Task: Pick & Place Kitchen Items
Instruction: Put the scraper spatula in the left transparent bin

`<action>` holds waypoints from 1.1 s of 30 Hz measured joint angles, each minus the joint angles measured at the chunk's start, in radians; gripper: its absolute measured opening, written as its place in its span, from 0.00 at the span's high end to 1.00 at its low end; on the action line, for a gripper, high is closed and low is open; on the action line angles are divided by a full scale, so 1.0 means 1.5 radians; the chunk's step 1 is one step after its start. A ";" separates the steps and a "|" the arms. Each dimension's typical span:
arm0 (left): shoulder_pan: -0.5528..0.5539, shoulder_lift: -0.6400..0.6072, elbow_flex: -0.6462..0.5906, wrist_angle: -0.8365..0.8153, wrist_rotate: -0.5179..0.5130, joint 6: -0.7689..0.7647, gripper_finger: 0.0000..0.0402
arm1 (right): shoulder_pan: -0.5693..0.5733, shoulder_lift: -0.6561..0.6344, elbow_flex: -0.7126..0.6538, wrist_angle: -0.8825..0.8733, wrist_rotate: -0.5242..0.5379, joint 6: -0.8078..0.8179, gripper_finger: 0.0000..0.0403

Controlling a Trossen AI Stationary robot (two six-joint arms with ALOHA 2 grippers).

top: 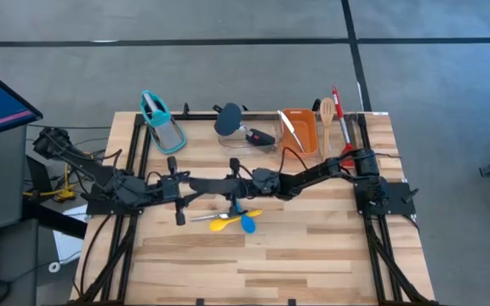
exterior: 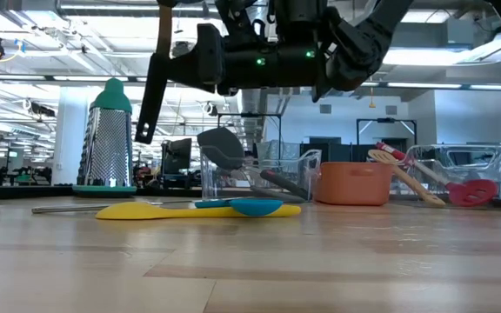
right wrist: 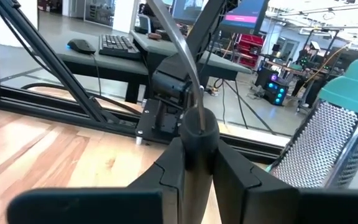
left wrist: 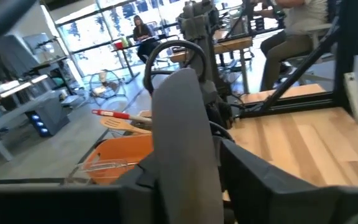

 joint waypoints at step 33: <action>-0.001 -0.253 -0.045 -0.123 -0.016 -0.009 0.71 | -0.177 -0.178 0.000 -0.503 0.473 0.049 0.89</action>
